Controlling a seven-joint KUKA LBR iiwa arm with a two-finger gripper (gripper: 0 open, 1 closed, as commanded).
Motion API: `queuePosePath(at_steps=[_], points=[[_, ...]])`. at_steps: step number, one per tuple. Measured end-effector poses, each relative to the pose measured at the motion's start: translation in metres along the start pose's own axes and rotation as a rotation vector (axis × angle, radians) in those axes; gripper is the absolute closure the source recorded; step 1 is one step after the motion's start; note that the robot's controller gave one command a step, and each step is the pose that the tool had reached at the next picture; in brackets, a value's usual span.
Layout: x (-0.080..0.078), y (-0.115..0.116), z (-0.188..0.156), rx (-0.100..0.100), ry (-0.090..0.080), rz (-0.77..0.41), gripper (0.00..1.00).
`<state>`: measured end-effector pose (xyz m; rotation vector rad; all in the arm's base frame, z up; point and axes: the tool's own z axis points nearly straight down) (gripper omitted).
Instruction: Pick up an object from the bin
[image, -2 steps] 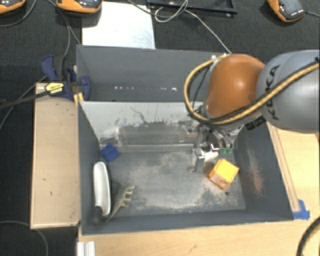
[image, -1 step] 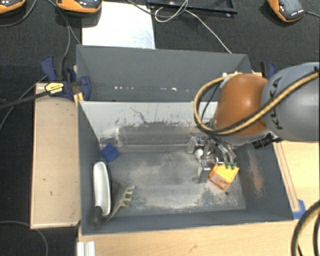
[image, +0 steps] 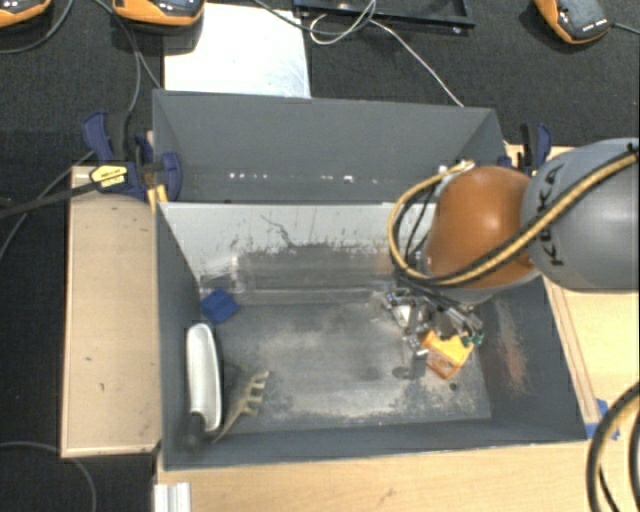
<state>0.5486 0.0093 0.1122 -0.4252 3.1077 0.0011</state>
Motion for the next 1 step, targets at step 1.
queuePosePath(at_steps=[1], points=[[0.0497,-0.0369,0.0002,0.0,-0.001,0.036,0.0]])
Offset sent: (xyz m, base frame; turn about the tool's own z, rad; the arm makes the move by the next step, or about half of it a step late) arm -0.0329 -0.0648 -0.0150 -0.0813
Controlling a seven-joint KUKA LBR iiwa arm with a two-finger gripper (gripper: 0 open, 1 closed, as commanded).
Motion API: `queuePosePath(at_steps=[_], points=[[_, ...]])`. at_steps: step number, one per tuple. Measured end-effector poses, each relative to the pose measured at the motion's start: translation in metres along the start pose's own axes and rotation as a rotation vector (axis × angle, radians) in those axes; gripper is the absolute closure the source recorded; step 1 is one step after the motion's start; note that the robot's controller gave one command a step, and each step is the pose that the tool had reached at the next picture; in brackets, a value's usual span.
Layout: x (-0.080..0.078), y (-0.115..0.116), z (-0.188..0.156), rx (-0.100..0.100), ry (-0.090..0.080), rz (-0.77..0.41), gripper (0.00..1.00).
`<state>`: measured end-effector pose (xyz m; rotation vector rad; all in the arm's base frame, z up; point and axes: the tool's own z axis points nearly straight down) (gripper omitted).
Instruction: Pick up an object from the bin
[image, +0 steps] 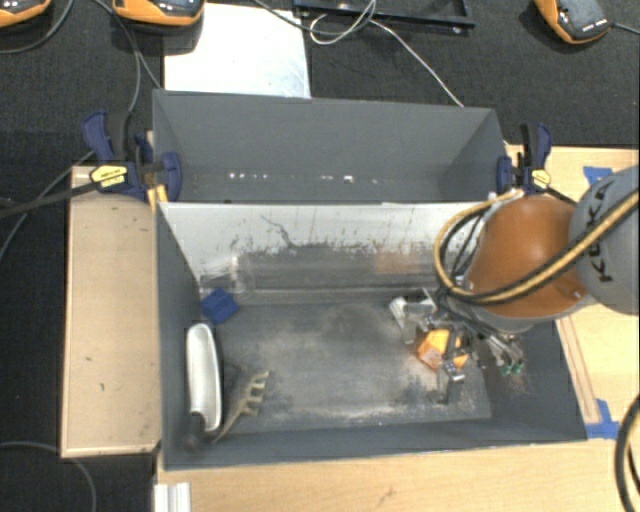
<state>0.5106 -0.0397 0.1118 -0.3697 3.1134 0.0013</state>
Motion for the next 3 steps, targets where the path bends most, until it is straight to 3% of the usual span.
queuePosePath(at_steps=[1,2,3], points=[[0.003,-0.012,0.008,0.001,-0.003,0.074,0.0],[-0.029,-0.098,0.032,0.006,-0.005,-0.157,0.0],[-0.028,-0.062,0.039,0.002,-0.006,-0.033,0.0]])
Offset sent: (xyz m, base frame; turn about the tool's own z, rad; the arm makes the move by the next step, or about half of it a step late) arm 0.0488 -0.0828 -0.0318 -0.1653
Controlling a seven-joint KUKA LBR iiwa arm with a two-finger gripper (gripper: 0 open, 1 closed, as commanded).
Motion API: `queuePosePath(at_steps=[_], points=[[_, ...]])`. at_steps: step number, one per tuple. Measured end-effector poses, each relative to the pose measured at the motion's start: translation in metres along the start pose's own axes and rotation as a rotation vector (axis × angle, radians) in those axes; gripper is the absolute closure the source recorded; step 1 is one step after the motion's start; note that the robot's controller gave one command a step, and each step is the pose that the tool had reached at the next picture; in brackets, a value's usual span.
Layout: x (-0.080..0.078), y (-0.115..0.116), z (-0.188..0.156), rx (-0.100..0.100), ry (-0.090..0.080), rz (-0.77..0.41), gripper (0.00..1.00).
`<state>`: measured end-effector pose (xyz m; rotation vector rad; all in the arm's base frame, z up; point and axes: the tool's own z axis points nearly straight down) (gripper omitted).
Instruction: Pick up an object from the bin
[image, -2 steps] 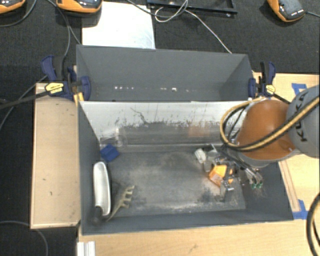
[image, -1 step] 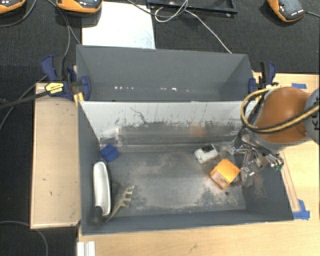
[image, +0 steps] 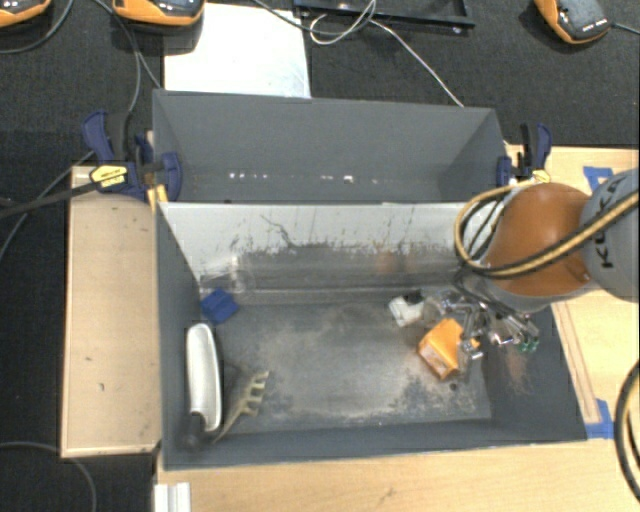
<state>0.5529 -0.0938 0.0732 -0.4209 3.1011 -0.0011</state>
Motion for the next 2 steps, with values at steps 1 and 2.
queuePosePath(at_steps=[1,2], points=[[0.0237,-0.0181,-0.0009,0.007,-0.01,-0.269,1.0],[0.0237,-0.0181,-0.0009,0.007,-0.01,-0.267,1.0]])
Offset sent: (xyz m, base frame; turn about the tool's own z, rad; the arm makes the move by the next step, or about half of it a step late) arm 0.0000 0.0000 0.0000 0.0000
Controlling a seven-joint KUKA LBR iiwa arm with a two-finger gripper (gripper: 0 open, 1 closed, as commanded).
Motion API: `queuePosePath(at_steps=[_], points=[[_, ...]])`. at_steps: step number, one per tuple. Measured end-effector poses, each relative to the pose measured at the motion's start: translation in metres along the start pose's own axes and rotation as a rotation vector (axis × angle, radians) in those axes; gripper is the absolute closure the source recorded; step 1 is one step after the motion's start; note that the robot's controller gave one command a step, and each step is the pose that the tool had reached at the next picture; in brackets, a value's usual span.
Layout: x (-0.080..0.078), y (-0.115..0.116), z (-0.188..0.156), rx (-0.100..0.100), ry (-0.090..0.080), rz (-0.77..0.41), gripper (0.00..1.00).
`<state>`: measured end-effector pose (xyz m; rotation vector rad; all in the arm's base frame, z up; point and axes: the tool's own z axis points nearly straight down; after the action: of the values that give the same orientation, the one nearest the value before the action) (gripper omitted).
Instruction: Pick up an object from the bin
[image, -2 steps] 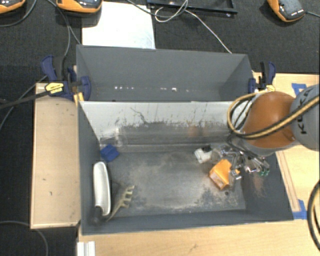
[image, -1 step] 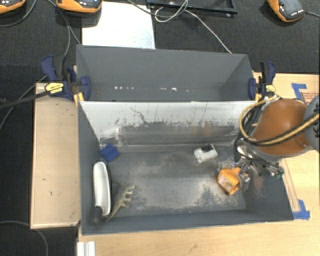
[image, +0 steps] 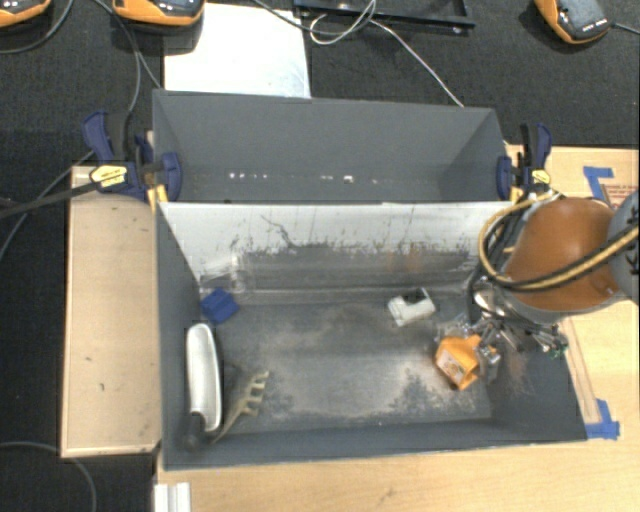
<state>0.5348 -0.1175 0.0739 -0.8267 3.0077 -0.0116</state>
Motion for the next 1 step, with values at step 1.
queuePosePath(at_steps=[1], points=[[-0.0093,0.0001,-0.0938,-0.004,0.004,-0.007,1.0]])
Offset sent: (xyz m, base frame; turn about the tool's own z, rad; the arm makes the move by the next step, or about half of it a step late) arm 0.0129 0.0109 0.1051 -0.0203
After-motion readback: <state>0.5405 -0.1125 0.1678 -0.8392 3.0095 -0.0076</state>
